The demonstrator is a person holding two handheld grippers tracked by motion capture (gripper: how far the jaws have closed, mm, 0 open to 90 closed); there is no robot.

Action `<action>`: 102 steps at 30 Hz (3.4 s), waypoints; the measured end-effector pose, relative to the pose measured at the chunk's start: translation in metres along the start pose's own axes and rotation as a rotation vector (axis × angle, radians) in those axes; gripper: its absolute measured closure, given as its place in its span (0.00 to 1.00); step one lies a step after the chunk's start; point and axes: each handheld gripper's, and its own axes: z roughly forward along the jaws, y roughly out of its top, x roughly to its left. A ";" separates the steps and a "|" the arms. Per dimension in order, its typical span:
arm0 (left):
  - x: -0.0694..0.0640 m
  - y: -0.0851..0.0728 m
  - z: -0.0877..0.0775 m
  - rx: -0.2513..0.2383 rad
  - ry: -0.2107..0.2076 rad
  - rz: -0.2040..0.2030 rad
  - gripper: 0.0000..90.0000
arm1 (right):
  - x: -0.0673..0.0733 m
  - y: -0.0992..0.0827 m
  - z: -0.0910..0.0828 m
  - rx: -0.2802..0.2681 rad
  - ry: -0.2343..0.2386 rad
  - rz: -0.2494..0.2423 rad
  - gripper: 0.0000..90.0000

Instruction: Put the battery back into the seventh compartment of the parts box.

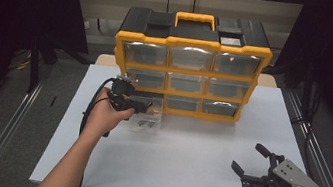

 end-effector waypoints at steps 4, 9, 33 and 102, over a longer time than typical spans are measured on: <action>0.005 -0.003 0.003 -0.017 0.018 -0.024 0.86 | 0.000 0.000 0.000 -0.001 0.001 0.000 0.02; 0.012 -0.003 0.004 -0.002 0.034 -0.018 0.86 | 0.000 0.000 0.000 -0.001 -0.004 0.004 0.02; 0.016 -0.010 0.004 -0.073 0.008 -0.023 0.61 | 0.000 0.000 0.000 0.000 0.005 -0.005 0.02; 0.035 -0.109 -0.027 -0.439 -0.046 0.056 0.11 | 0.001 0.000 0.003 0.003 0.004 0.003 0.02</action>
